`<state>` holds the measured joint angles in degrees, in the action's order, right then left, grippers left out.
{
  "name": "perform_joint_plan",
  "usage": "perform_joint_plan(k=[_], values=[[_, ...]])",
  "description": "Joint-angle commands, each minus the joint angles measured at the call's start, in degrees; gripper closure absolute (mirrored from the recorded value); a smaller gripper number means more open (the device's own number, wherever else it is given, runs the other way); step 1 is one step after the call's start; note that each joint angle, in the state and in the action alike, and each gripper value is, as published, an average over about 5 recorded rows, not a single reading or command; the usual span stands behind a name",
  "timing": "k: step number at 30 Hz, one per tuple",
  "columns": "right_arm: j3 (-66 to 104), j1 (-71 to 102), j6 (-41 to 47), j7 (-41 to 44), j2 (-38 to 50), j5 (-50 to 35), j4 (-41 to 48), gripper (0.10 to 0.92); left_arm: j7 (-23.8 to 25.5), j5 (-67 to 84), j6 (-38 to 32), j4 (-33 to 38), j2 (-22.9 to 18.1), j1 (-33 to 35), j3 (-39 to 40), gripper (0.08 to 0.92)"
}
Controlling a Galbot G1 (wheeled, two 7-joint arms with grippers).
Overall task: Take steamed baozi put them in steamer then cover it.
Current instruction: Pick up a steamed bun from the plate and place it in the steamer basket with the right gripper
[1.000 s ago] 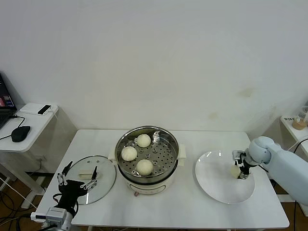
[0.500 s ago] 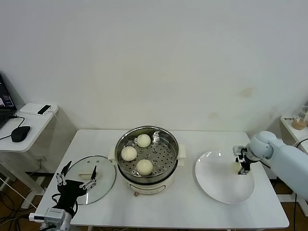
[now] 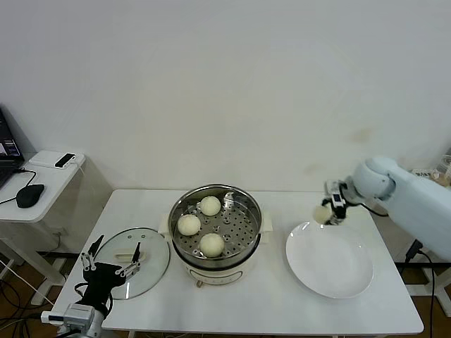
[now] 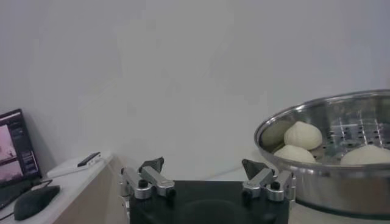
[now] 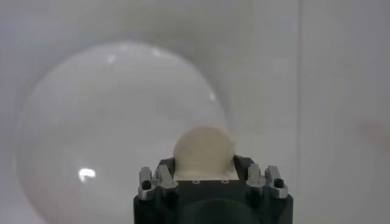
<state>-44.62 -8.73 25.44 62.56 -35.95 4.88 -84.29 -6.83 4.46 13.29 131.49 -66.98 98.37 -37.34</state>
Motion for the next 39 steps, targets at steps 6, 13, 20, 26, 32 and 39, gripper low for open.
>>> perform_joint_plan(k=[6,13,20,26,32,39], values=[[-16.64,-24.12,8.96,-6.17,-13.48,-21.85,-7.37,0.404,0.00,-0.06,0.12,0.16,-0.06,-0.33,0.28,0.177],[-19.27,-21.99,13.50,-11.56,-17.83,-27.35,-7.60,0.398,0.01,-0.12,0.06,-0.13,-0.15,-0.46,0.28,0.177],[-19.15,-18.15,16.10,-15.62,-23.06,-31.01,-3.96,0.397,0.00,-0.22,-0.04,-0.46,-0.41,-0.58,0.32,0.177],[-20.39,-15.35,16.26,-16.95,-26.32,-29.85,-0.27,0.390,0.00,-0.15,-0.03,-0.47,-0.44,-0.71,0.13,0.177],[-21.46,-13.48,16.21,-16.91,-27.79,-27.60,1.71,0.389,0.02,0.07,-0.03,-0.79,-0.23,-1.06,-0.18,0.177],[-21.49,-11.74,16.19,-16.90,-29.62,-25.54,3.79,0.389,0.03,0.20,-0.03,-1.12,-0.14,-1.43,-0.23,0.177]])
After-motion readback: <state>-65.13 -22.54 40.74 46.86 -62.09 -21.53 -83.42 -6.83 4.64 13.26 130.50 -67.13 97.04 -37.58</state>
